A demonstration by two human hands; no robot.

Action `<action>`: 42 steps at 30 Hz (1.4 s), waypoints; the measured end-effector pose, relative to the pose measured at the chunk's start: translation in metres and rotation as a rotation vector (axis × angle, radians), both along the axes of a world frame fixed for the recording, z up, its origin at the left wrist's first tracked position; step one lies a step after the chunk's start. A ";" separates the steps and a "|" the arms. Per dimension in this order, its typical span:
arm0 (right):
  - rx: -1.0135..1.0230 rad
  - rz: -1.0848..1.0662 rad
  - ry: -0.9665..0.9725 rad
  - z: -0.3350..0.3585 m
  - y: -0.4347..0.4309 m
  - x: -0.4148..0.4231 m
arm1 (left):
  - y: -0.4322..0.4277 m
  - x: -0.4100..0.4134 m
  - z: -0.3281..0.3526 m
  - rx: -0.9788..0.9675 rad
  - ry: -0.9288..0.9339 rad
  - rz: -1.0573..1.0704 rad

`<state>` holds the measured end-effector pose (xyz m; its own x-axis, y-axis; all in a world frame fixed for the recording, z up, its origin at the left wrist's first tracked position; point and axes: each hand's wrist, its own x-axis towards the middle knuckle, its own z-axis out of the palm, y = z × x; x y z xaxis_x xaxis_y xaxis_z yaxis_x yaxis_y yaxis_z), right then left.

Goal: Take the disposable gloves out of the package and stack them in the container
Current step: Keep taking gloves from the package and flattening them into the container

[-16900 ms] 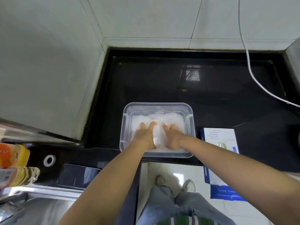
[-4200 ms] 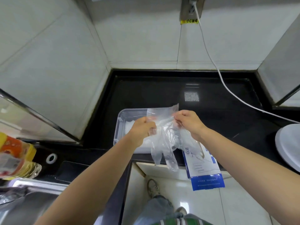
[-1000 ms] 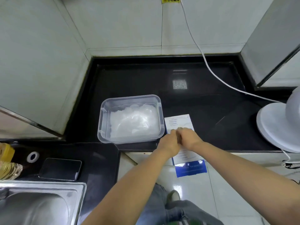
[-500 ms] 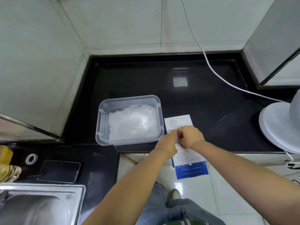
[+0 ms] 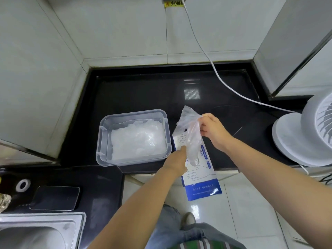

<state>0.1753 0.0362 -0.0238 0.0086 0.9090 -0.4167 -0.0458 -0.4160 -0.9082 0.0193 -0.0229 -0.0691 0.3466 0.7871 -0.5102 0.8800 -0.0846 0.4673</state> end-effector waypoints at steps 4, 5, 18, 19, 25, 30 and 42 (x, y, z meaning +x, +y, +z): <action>0.006 0.114 -0.161 -0.003 -0.012 0.008 | 0.003 0.000 0.007 0.004 -0.085 0.079; 0.032 0.101 -0.174 -0.001 -0.014 0.010 | 0.004 0.002 0.011 0.005 -0.124 0.121; 0.236 0.234 -0.189 0.018 -0.005 -0.004 | 0.051 -0.018 0.094 -0.036 -0.839 0.960; 0.261 0.249 -0.195 0.020 -0.005 -0.009 | 0.052 -0.025 0.091 -0.021 -0.796 0.910; 0.110 0.363 -0.091 0.029 0.005 -0.031 | 0.052 -0.066 0.090 0.002 -0.872 0.780; -0.140 0.606 -0.032 0.036 0.017 -0.054 | 0.048 -0.095 0.092 -0.095 -1.086 0.724; 0.055 0.363 -0.036 0.030 0.047 -0.092 | 0.043 -0.155 0.081 -0.147 -0.702 0.707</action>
